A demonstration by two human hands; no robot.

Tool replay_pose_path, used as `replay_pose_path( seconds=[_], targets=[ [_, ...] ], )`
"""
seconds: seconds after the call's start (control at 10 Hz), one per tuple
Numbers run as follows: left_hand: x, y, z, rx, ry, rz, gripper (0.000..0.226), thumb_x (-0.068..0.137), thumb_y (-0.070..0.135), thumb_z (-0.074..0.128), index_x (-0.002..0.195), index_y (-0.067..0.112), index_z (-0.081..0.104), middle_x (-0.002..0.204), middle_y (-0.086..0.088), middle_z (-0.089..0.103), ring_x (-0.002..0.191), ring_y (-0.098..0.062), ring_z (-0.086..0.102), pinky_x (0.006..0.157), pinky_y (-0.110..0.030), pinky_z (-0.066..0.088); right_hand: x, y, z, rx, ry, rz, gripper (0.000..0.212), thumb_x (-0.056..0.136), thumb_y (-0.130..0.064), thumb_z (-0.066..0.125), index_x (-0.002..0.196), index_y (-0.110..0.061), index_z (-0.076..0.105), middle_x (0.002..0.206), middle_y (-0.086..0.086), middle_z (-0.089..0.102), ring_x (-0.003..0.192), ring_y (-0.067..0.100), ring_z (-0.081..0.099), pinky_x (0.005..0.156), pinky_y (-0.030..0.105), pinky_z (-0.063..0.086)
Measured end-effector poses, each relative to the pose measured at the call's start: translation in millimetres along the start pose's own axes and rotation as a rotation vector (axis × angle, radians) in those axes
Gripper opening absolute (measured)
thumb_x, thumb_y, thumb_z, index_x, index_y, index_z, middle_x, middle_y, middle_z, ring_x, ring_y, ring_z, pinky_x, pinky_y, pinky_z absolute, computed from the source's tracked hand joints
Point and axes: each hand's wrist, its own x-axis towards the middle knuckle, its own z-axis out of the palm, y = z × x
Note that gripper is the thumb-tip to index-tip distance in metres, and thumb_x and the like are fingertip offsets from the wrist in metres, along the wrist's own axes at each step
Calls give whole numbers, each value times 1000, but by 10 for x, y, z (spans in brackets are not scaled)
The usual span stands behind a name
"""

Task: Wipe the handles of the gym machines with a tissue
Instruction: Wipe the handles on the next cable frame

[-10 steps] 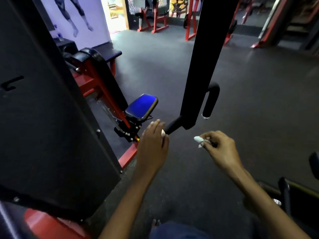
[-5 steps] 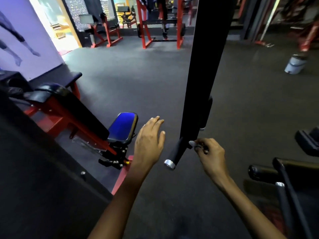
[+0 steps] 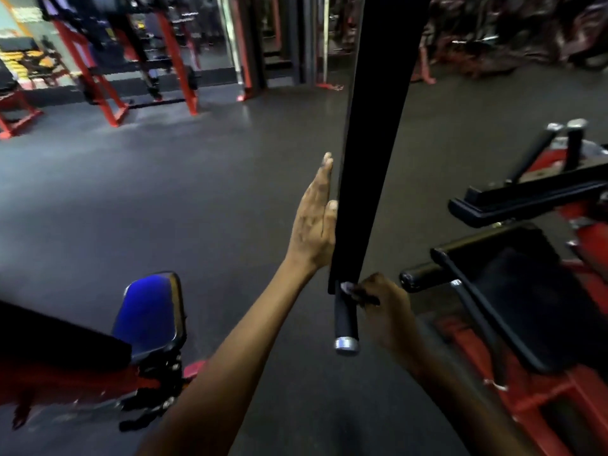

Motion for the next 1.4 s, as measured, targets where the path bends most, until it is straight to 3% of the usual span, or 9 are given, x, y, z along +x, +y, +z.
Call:
replay_pose_path(
  seconds=[0.1, 0.2, 0.3, 0.5, 0.7, 0.9, 1.0, 1.2, 1.4],
  targets=[
    [81, 27, 43, -252, -25, 125, 71, 102, 44, 32, 149, -3, 8, 159, -20, 8, 149, -22, 11, 120, -36, 15, -246, -130, -143, -96, -220, 157, 10, 81, -17, 72, 73, -10, 73, 76, 6, 64, 74, 8, 60, 72, 28, 48],
    [55, 74, 121, -285, -32, 209, 74, 99, 37, 45, 149, -1, 7, 157, -26, 4, 149, -16, 4, 120, -34, 12, -191, -259, -96, -183, -147, 171, 13, 81, -23, 71, 79, -11, 75, 79, 6, 64, 78, 18, 61, 75, 28, 45],
    [85, 42, 210, -341, -1, 250, 77, 94, 9, 57, 151, 13, 5, 157, -19, 0, 148, -14, -1, 120, -32, 10, -74, -394, 257, -291, -72, 140, 16, 83, -4, 59, 89, -4, 74, 100, 13, 65, 96, 26, 58, 87, 23, 41],
    [85, -77, 334, -374, 31, 417, 85, 98, 10, 50, 152, 36, -10, 159, 17, -12, 149, -19, -3, 121, -38, 10, -603, -490, 162, -462, -121, 178, 25, 84, 11, 49, 98, 2, 68, 106, 14, 57, 98, 22, 49, 73, 9, 27],
    [103, -54, 335, -364, 28, 431, 87, 98, 6, 48, 151, 37, -14, 158, 19, -14, 148, -16, -6, 121, -38, 10, 89, -492, 379, -258, 63, 246, 8, 81, 6, 58, 84, 0, 63, 81, -1, 55, 79, 18, 52, 71, 25, 36],
    [102, -96, 317, -363, -19, 443, 83, 100, 11, 44, 150, 38, -17, 157, 21, -18, 148, -12, -8, 121, -36, 8, -583, -539, 295, -656, -158, 66, 41, 72, -9, 31, 85, -5, 70, 94, 13, 55, 88, 25, 46, 73, 25, 29],
    [106, -92, 313, -357, -11, 437, 80, 101, 12, 42, 150, 38, -17, 157, 21, -18, 148, -11, -9, 121, -35, 8, -466, -558, 286, -631, -118, 60, 32, 80, -11, 36, 84, -11, 68, 93, 8, 54, 83, 17, 47, 68, 19, 32],
    [93, -83, 287, -362, -30, 439, 71, 103, 19, 34, 150, 36, -16, 158, 20, -17, 148, -12, -8, 121, -34, 8, 49, -497, 435, -469, -4, 221, 20, 86, -5, 55, 102, -13, 64, 101, 3, 52, 93, 23, 55, 78, 33, 45],
    [100, -122, 287, -355, -29, 471, 66, 104, 22, 30, 151, 34, -16, 158, 17, -18, 148, -14, -7, 121, -38, 10, -312, -496, 167, -591, -176, 223, 19, 80, 13, 54, 74, 0, 66, 78, 4, 53, 69, 13, 53, 59, 6, 33]
  ],
)
